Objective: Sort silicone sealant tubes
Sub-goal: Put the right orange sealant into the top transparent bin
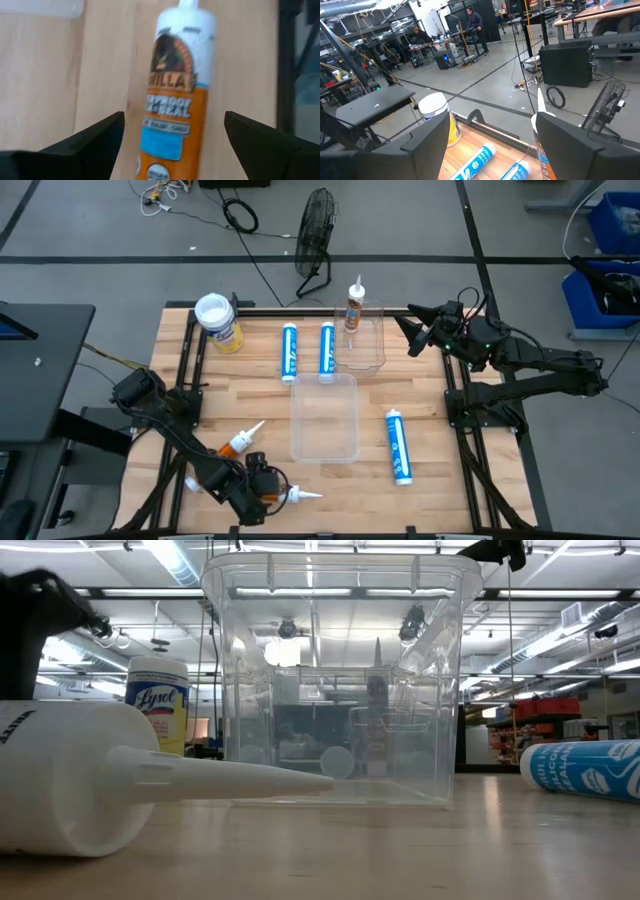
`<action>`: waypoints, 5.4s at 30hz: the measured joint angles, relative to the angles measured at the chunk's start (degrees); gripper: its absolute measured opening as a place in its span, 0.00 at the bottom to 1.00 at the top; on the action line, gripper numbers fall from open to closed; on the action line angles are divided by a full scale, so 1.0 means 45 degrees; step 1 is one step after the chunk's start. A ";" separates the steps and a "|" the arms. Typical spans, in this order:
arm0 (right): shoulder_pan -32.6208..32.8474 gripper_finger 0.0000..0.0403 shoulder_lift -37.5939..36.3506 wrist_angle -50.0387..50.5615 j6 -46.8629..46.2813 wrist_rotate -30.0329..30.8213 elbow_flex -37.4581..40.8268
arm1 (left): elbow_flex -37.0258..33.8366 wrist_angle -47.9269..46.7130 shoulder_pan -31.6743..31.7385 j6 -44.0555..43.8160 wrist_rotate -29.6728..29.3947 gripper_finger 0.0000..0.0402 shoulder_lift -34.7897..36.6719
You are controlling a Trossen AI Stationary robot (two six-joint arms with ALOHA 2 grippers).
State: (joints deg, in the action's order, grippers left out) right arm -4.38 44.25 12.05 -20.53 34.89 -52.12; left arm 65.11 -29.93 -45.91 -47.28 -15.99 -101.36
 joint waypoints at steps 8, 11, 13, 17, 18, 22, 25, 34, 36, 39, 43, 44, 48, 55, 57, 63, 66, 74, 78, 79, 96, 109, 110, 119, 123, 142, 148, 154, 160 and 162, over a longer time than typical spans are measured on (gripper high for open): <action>0.0000 0.74 0.0000 0.0016 0.0005 0.0000 0.0000 | -0.0615 0.0857 0.0131 -0.0067 0.0233 0.87 0.0005; 0.0000 0.74 0.0000 0.0016 0.0005 0.0000 0.0000 | -0.0901 0.1715 0.0136 0.0023 0.0311 0.87 -0.0025; 0.0000 0.74 0.0000 0.0014 0.0003 -0.0002 0.0000 | -0.1012 0.1893 0.0131 -0.0007 0.0509 0.86 -0.0187; -0.0005 0.74 0.0000 0.0012 0.0005 0.0015 0.0000 | -0.1031 0.2022 0.0109 -0.0070 0.1304 0.84 -0.0793; -0.0005 0.74 0.0000 0.0012 0.0005 0.0015 0.0000 | -0.1025 0.2010 0.0063 -0.0082 0.1292 0.83 -0.0901; 0.0000 0.74 0.0000 0.0016 0.0005 0.0012 0.0000 | -0.0983 0.2014 0.0076 -0.0584 0.1108 0.79 -0.0995; -0.0005 0.74 0.0000 0.0021 0.0001 0.0010 0.0000 | -0.0988 0.2005 0.0145 -0.1247 0.0860 0.73 -0.0966; -0.0001 0.74 0.0000 0.0016 -0.0019 0.0005 0.0000 | -0.0967 0.2288 0.0156 -0.2022 0.0962 0.53 -0.0958; -0.0004 0.74 0.0000 0.0016 -0.0024 0.0005 0.0000 | -0.0763 0.2272 0.0155 -0.2025 0.1030 0.53 -0.1008; -0.0005 0.74 0.0000 0.0016 -0.0034 0.0000 0.0000 | -0.0294 0.2339 0.0154 -0.1921 0.0939 0.53 -0.1005; -0.0001 0.74 0.0000 0.0016 -0.0038 0.0000 0.0000 | 0.0253 0.2237 0.0151 -0.1713 0.0853 0.53 -0.1001; -0.0002 0.74 0.0000 0.0015 -0.0039 0.0000 0.0000 | 0.0418 0.2252 0.0163 -0.1699 0.0802 0.53 -0.1001; 0.0000 0.74 -0.0036 -0.0015 -0.0039 0.0000 0.0002 | 0.1169 0.2277 0.0165 -0.1687 0.0403 0.53 -0.1001; 0.0000 0.74 -0.0351 -0.0444 -0.0044 -0.0656 0.0001 | 0.2799 0.2026 0.0189 -0.1662 -0.0087 0.53 -0.0976; 0.0000 0.74 -0.0476 -0.0481 -0.0044 -0.0899 0.0000 | 0.3256 0.1933 0.0248 -0.1651 -0.0263 0.53 -0.0976; 0.0000 0.74 -0.0855 -0.0498 0.0044 -0.1959 0.0000 | 0.4728 0.1566 0.0849 -0.1100 -0.0458 0.53 -0.0970; 0.0000 0.74 -0.1018 -0.0510 0.0112 -0.2790 0.0000 | 0.5302 0.0932 0.1297 -0.0703 -0.0367 0.53 -0.0942; 0.0005 0.74 -0.1383 -0.1144 -0.0440 -0.4359 0.0000 | 0.6966 -0.1172 0.2576 0.0746 0.0418 0.53 -0.0907; 0.0000 0.74 -0.1483 -0.1821 -0.0691 -0.4607 0.0000 | 0.7927 -0.2214 0.3213 0.1521 0.0637 0.53 -0.0884; -0.0005 0.74 -0.1524 -0.1975 -0.0707 -0.4696 0.0000 | 0.8177 -0.2309 0.3416 0.1671 0.0703 0.53 -0.0884; 0.0005 0.74 -0.2522 -0.2113 -0.2377 -0.7517 0.0000 | 1.2927 -0.2294 0.7240 0.1961 0.0923 0.53 -0.0884; 0.0005 0.86 -0.1108 -0.3285 -0.3782 -0.7818 0.0000 | 1.4395 -0.1833 0.9116 0.0882 0.1729 0.53 -0.0865; 0.0005 0.88 -0.0840 -0.3755 -0.3783 -0.7881 0.0000 | 1.4395 -0.1848 0.9177 0.0886 0.1765 0.53 -0.0865; 0.0100 0.95 0.0872 -0.6248 -0.3997 -0.7980 0.0000 | 1.4395 -0.1852 0.9480 0.0648 0.1797 0.52 -0.0869; 0.0382 0.95 0.1576 -0.7545 -0.3782 -0.7980 0.0000 | 1.4395 -0.1857 0.9598 0.0647 0.1797 0.52 -0.0869; 0.0695 0.88 0.3575 -0.7441 -0.2843 -0.7391 -0.2244 | 1.4419 -0.1706 0.9656 0.0655 0.1763 0.52 -0.0884; 0.0680 0.72 0.3575 -0.7454 -0.2719 -0.7288 -0.2244 | 1.4414 -0.1696 0.9646 0.0829 0.1828 0.52 -0.0884; 0.0604 0.53 0.3599 -0.7486 -0.2784 -0.7237 -0.2244 | 1.4414 -0.1699 0.9651 0.1080 0.1843 0.52 -0.0884; 0.0593 0.52 0.3599 -0.7492 -0.2531 -0.7338 -0.2244 | 1.4404 -0.1720 0.9651 0.0904 0.1869 0.62 -0.0889; 0.0575 0.53 0.3599 -0.7490 -0.2378 -0.7339 -0.2244 | 1.4404 -0.1721 0.9655 0.0843 0.1822 0.65 -0.0889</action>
State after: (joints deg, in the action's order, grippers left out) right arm -1.79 60.45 -21.66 -31.23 1.87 -62.22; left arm 129.93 -37.67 -2.46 -43.48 -7.79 -105.36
